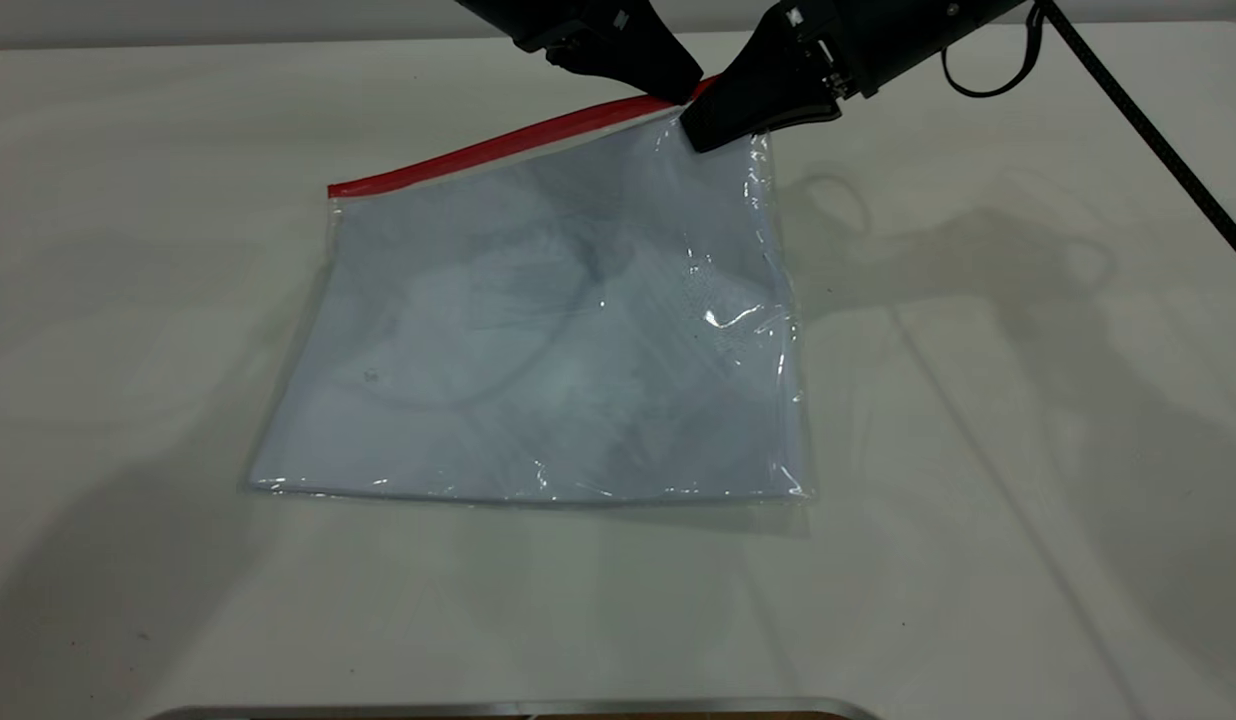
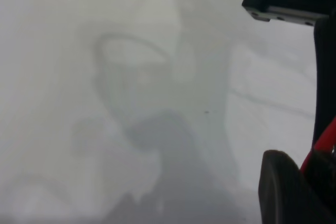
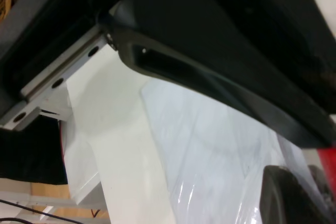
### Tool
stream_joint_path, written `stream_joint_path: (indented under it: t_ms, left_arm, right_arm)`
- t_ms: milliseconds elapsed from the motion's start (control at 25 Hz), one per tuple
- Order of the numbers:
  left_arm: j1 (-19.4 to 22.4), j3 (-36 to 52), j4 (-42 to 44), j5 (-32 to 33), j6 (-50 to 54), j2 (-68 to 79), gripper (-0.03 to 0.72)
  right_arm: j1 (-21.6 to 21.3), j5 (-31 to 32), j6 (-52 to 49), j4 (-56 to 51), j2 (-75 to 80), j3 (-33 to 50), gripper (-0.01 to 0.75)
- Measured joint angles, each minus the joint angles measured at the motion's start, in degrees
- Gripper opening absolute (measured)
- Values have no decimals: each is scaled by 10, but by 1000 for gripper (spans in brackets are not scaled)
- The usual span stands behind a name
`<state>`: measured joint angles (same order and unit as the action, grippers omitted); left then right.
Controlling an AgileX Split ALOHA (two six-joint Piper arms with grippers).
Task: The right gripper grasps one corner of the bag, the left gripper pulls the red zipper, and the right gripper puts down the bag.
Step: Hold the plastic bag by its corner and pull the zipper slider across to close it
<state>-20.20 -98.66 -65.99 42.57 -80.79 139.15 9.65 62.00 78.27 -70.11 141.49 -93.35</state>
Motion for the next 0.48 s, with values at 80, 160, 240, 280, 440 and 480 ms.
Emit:
stream_joint_path:
  t_ms: [80, 160, 240, 280, 440, 480]
  left_arm:
    - [0, 0, -1, -3, -1, 0, 127]
    - [2, 0, -1, -6, -1, 0, 127]
    - [8, 0, -1, -8, -2, 0, 127]
    - [10, 0, -1, -8, -2, 0, 127]
    - [23, 0, 25, -12, -2, 0, 127]
    - [26, 0, 37, -12, 0, 0, 127]
  right_arm:
    - [-6, 5, 0, -2, 0, 0, 33]
    - [-15, 14, 0, -5, 0, 0, 33]
    - [-23, 22, 0, -11, 0, 0, 33]
    - [-27, 22, 0, -14, 0, 0, 33]
    - [-38, 28, 0, -19, 0, 0, 33]
    - [-40, 29, 0, -19, 0, 0, 33]
